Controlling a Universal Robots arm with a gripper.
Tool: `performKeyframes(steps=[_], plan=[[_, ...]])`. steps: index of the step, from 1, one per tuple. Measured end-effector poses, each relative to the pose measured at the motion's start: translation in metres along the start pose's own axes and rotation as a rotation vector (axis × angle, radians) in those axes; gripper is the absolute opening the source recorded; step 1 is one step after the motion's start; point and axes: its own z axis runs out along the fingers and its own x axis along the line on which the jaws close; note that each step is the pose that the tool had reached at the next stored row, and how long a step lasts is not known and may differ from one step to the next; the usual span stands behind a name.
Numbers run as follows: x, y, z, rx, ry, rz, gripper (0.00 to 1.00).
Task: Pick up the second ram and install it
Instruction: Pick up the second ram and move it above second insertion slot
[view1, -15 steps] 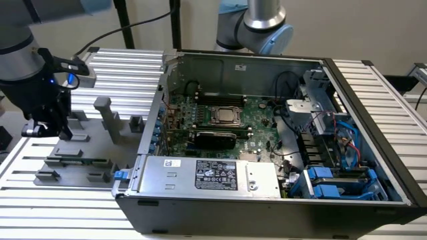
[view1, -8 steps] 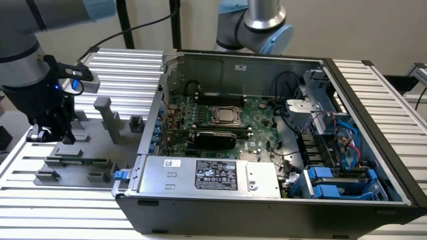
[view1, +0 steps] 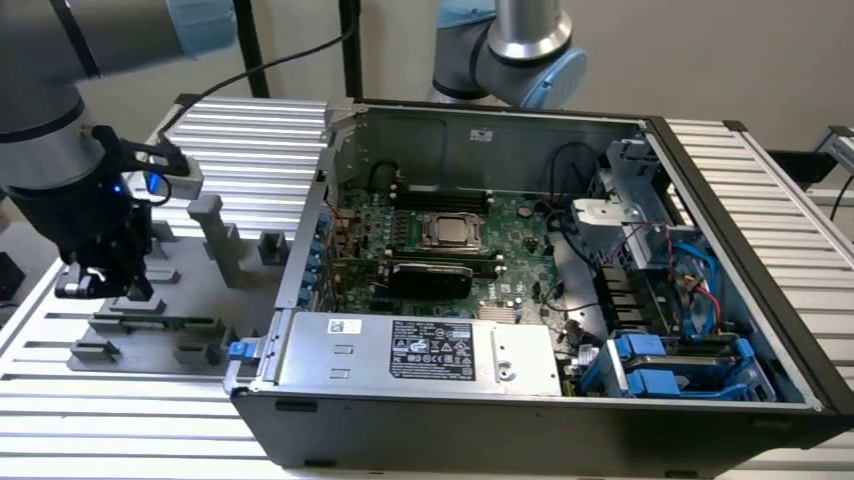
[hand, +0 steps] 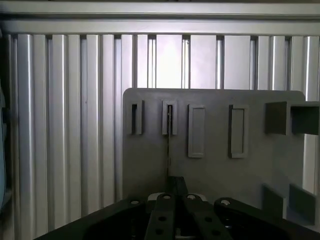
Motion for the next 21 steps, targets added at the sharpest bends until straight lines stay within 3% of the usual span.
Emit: performKeyframes(steps=[2,3,6,21], plan=[[0.001,-0.0001,0.0035,0.0000,0.0001,0.000,0.24],[0.001,-0.0002,0.0053,-0.0001,0.0001,0.000,0.24],[0.001,-0.0003,0.0109,-0.0001,0.0001,0.000,0.36],[0.001,-0.0013,0.0381,0.0000,0.0001,0.000,0.36]])
